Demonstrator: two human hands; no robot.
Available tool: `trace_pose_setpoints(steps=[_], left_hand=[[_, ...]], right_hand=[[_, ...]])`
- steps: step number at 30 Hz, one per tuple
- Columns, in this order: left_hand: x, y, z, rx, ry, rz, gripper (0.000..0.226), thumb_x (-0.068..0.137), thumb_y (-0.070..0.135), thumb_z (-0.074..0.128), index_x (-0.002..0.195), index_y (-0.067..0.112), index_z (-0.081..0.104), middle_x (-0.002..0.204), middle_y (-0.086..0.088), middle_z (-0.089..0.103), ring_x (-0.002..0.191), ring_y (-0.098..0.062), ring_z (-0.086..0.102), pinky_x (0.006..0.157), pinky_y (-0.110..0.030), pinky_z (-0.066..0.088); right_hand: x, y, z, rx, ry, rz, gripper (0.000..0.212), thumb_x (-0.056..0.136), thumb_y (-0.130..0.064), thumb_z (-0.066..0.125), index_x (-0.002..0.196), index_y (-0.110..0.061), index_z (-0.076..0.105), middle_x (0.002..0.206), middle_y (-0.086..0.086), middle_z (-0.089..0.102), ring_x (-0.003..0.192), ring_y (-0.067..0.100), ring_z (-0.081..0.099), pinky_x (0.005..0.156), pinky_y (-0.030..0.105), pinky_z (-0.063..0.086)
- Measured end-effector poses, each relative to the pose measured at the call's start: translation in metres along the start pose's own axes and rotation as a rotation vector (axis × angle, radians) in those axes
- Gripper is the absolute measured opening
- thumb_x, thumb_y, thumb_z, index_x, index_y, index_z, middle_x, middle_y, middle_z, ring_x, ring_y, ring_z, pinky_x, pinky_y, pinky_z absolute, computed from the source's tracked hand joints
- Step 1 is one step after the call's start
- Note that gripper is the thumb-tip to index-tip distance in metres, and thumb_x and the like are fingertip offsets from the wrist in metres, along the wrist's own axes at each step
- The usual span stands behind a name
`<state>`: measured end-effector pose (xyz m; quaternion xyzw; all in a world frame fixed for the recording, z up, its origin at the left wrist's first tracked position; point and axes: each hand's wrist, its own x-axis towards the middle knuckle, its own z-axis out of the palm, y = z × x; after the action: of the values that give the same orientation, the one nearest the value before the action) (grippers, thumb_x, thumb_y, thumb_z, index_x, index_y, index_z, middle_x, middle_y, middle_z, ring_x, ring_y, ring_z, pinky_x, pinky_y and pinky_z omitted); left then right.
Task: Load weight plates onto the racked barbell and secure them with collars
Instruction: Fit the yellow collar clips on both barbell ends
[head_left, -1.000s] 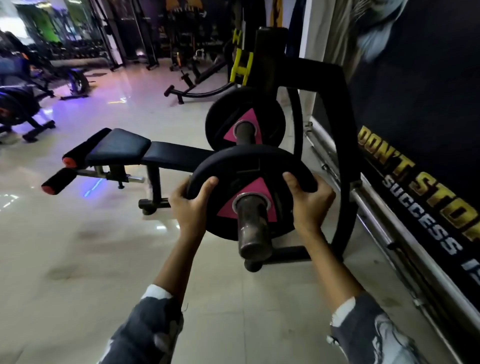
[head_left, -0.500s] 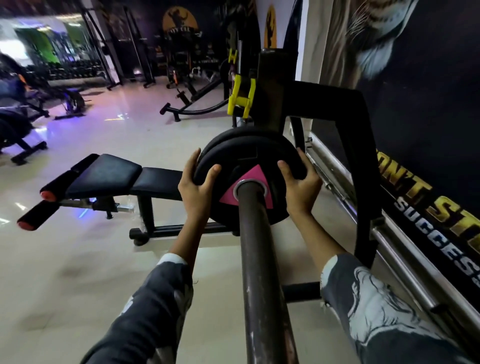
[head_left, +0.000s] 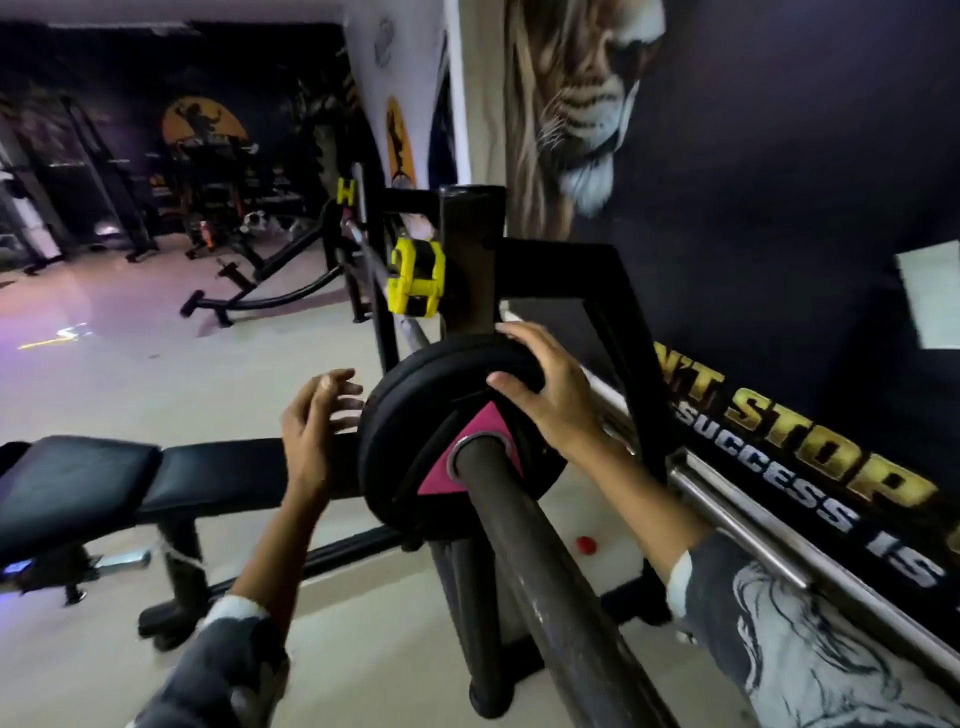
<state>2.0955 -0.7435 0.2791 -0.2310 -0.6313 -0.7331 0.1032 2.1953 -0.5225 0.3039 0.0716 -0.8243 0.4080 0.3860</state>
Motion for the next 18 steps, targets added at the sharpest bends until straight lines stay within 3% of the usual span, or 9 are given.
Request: trace_pose_setpoints(steps=[2, 4, 8, 10, 13, 16, 18], left_hand=[[0.036, 0.006, -0.006, 0.056, -0.111, -0.015, 0.024, 0.087, 0.039, 0.045, 0.089, 0.023, 0.062, 0.082, -0.001, 0.062, 0.070, -0.007, 0.060, 0.062, -0.023, 0.048], [0.069, 0.009, -0.003, 0.085, -0.214, -0.007, 0.017, 0.089, 0.036, 0.051, 0.090, 0.023, 0.062, 0.086, -0.002, 0.062, 0.076, -0.011, 0.057, 0.067, -0.029, 0.045], [0.124, 0.014, 0.015, 0.146, -0.337, -0.042, 0.061, 0.071, 0.050, 0.072, 0.118, 0.015, 0.052, 0.108, -0.005, 0.056, 0.099, -0.016, 0.054, 0.081, -0.034, 0.044], [0.139, 0.014, 0.031, 0.164, -0.378, -0.080, 0.058, 0.072, 0.045, 0.075, 0.116, 0.018, 0.049, 0.112, -0.003, 0.055, 0.102, -0.015, 0.054, 0.083, -0.034, 0.047], [0.141, 0.022, 0.052, 0.096, -0.480, -0.118, 0.021, 0.079, 0.031, 0.072, 0.087, 0.024, 0.054, 0.077, 0.014, 0.067, 0.073, -0.002, 0.063, 0.060, -0.026, 0.053], [0.141, 0.021, 0.064, -0.049, -0.489, -0.137, 0.025, 0.084, 0.008, 0.066, 0.074, 0.022, 0.048, 0.055, 0.014, 0.063, 0.052, -0.001, 0.061, 0.052, -0.020, 0.053], [0.144, 0.020, 0.062, -0.130, -0.415, -0.195, 0.021, 0.078, 0.004, 0.070, 0.076, 0.018, 0.054, 0.060, 0.011, 0.063, 0.055, -0.006, 0.063, 0.055, -0.023, 0.054]], right_hand=[[0.013, -0.029, 0.001, -0.148, -0.087, -0.037, 0.065, 0.074, -0.060, 0.051, 0.123, -0.016, 0.053, 0.125, -0.002, 0.055, 0.118, 0.010, 0.049, 0.097, 0.019, 0.037], [0.023, -0.051, 0.002, -0.298, -0.161, -0.054, 0.062, 0.075, -0.058, 0.057, 0.123, -0.018, 0.053, 0.125, -0.002, 0.058, 0.115, 0.013, 0.053, 0.095, 0.023, 0.039], [0.030, -0.072, 0.012, -0.551, -0.295, 0.034, 0.058, 0.076, -0.054, 0.065, 0.123, -0.024, 0.052, 0.125, -0.005, 0.057, 0.115, 0.016, 0.053, 0.096, 0.034, 0.040], [0.028, -0.074, 0.016, -0.603, -0.308, 0.052, 0.059, 0.074, -0.055, 0.066, 0.123, -0.024, 0.053, 0.124, -0.005, 0.057, 0.115, 0.017, 0.053, 0.096, 0.035, 0.040], [0.025, -0.078, 0.018, -0.588, -0.282, 0.099, 0.057, 0.075, -0.052, 0.067, 0.123, -0.024, 0.053, 0.124, -0.005, 0.057, 0.115, 0.016, 0.052, 0.096, 0.036, 0.042], [0.023, -0.077, 0.021, -0.597, -0.258, 0.127, 0.058, 0.074, -0.055, 0.066, 0.123, -0.027, 0.053, 0.126, -0.005, 0.056, 0.118, 0.015, 0.051, 0.098, 0.043, 0.043], [0.023, -0.075, 0.022, -0.606, -0.259, 0.142, 0.058, 0.073, -0.055, 0.065, 0.123, -0.028, 0.052, 0.128, -0.005, 0.055, 0.119, 0.015, 0.050, 0.099, 0.044, 0.043]])
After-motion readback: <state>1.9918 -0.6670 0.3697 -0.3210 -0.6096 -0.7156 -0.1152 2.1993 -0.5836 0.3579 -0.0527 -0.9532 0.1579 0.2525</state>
